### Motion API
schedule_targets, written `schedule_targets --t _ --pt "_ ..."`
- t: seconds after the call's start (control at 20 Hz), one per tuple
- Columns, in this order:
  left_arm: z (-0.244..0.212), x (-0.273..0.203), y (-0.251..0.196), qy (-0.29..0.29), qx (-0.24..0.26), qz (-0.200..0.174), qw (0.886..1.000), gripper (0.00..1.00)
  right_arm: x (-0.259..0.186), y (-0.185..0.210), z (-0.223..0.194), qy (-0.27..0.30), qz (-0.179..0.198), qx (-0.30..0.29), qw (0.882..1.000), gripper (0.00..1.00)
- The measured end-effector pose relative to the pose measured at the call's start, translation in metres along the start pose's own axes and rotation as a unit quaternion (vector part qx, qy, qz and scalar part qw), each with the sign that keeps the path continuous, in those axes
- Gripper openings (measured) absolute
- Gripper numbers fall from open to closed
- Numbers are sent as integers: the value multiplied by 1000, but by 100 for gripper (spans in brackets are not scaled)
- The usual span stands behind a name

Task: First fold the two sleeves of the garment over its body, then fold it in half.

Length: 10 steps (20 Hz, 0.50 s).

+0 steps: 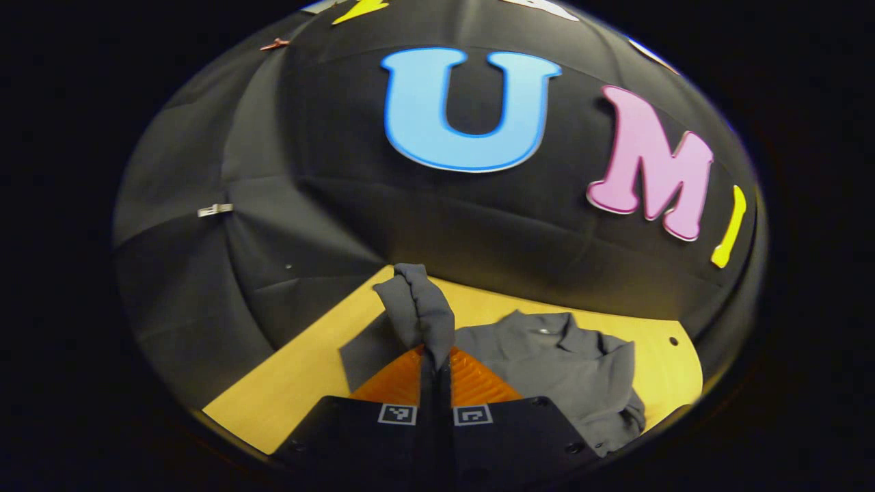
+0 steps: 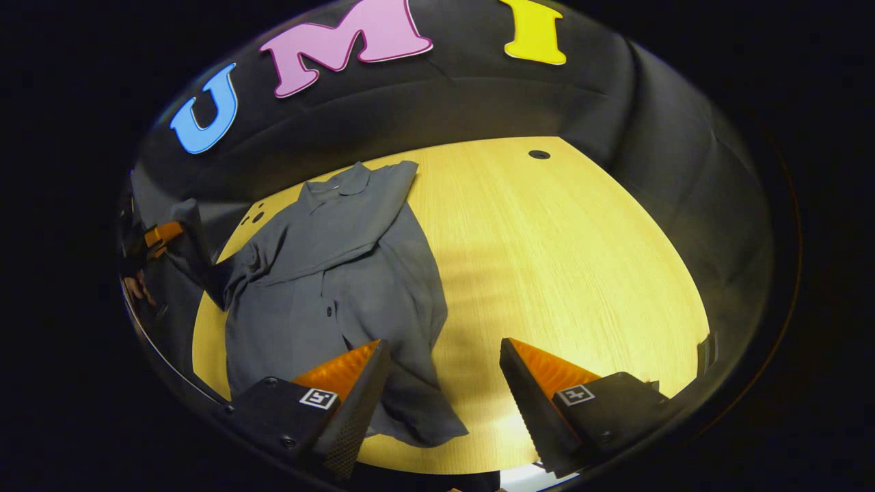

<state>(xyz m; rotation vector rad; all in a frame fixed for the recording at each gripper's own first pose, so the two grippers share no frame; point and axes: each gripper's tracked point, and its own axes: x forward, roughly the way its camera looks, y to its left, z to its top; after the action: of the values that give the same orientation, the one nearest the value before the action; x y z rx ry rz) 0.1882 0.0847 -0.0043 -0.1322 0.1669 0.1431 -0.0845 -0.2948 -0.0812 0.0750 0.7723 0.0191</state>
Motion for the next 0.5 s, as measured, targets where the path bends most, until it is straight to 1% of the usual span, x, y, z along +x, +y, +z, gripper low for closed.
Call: schedule_targets --t 0.2,0.35,0.5 --pt "-7 13 -82 9 18 -66 998 5 0 -11 -5 6 1 25 1000 99" --pt "-17 16 -137 22 36 -112 993 5 -3 -17 -12 11 0 33 999 99" --pt "-32 17 -183 38 51 -150 987 5 -7 -25 -15 13 -2 40 999 99"
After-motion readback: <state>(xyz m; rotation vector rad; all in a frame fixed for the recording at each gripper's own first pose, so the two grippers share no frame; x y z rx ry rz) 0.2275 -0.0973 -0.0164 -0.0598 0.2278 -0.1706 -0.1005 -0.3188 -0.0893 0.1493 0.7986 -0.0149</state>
